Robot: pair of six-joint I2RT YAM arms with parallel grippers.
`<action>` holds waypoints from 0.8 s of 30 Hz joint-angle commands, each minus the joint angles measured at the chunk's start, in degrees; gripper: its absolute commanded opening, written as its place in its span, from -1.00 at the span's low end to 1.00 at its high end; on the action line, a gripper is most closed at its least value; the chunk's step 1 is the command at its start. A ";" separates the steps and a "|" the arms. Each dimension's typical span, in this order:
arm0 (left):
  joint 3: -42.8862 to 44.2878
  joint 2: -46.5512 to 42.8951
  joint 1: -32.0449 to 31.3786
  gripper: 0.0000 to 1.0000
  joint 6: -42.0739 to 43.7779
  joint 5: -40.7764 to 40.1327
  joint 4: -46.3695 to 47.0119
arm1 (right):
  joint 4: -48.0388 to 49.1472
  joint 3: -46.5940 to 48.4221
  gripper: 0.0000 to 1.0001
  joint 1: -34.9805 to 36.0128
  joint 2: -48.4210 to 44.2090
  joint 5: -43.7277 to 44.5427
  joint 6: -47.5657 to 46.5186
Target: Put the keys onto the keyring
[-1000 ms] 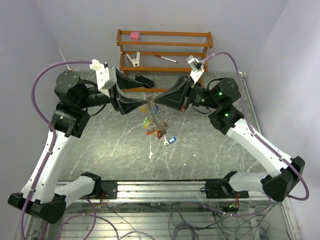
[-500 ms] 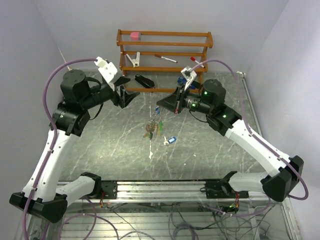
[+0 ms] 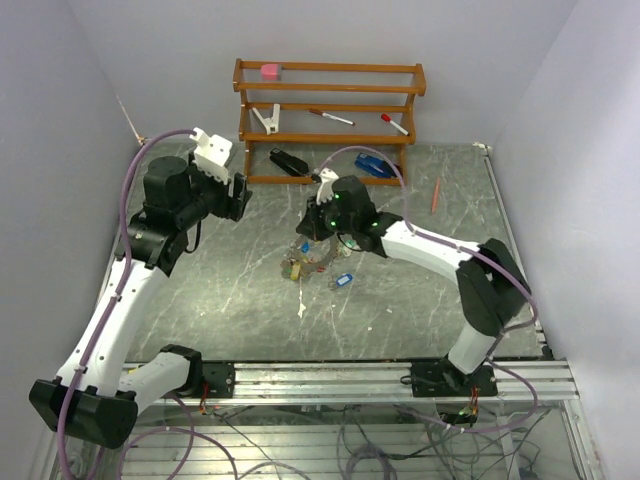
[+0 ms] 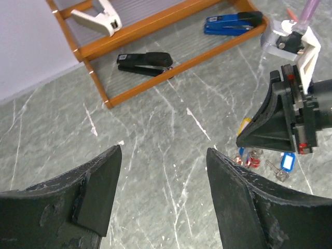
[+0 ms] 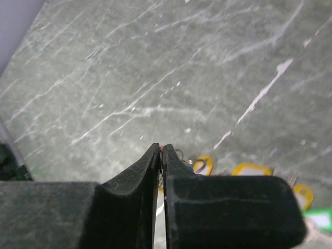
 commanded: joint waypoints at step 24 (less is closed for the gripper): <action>-1.06 -0.40 3.31 0.58 -0.33 -5.28 2.44 | -8.54 12.23 1.00 7.03 3.78 33.52 -3.35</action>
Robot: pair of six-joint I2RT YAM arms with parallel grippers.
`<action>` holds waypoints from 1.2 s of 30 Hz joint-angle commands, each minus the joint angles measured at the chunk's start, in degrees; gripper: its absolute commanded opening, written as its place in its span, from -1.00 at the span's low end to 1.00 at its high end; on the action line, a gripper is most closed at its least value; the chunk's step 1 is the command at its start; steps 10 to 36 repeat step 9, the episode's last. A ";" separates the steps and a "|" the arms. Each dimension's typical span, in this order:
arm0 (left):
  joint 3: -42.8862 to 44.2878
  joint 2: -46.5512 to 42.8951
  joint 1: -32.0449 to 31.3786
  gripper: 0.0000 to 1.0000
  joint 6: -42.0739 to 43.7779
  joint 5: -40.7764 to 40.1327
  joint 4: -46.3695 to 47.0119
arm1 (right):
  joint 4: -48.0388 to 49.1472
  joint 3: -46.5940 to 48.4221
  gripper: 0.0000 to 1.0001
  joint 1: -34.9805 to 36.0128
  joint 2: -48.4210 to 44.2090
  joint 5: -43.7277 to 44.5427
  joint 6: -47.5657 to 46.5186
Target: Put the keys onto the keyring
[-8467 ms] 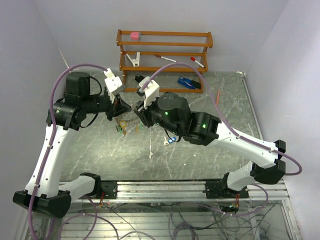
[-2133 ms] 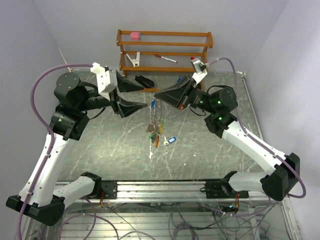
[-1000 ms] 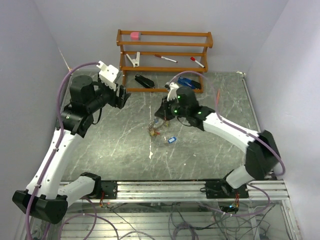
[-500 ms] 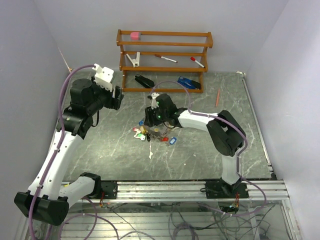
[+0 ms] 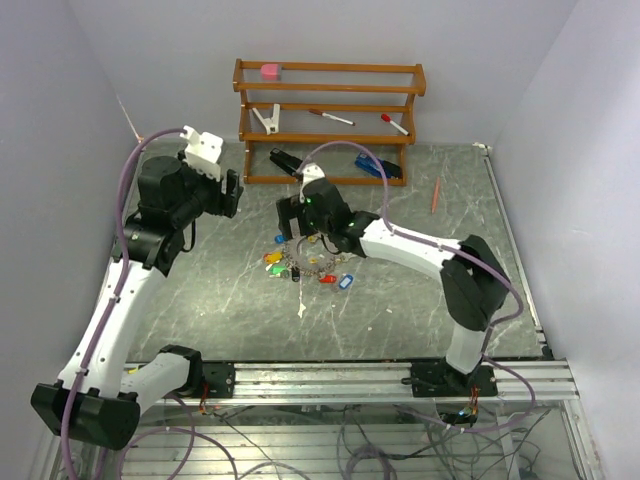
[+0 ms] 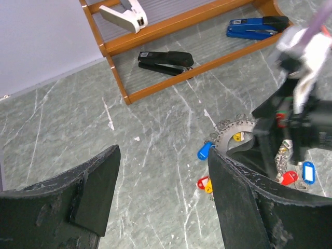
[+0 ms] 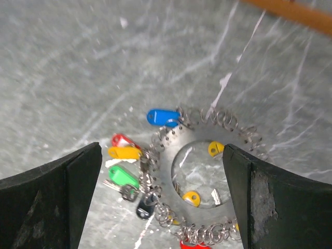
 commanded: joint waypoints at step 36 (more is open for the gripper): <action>-1.74 0.56 3.83 0.58 -0.62 -3.52 2.71 | -5.65 -3.37 1.00 0.94 -14.82 12.76 0.69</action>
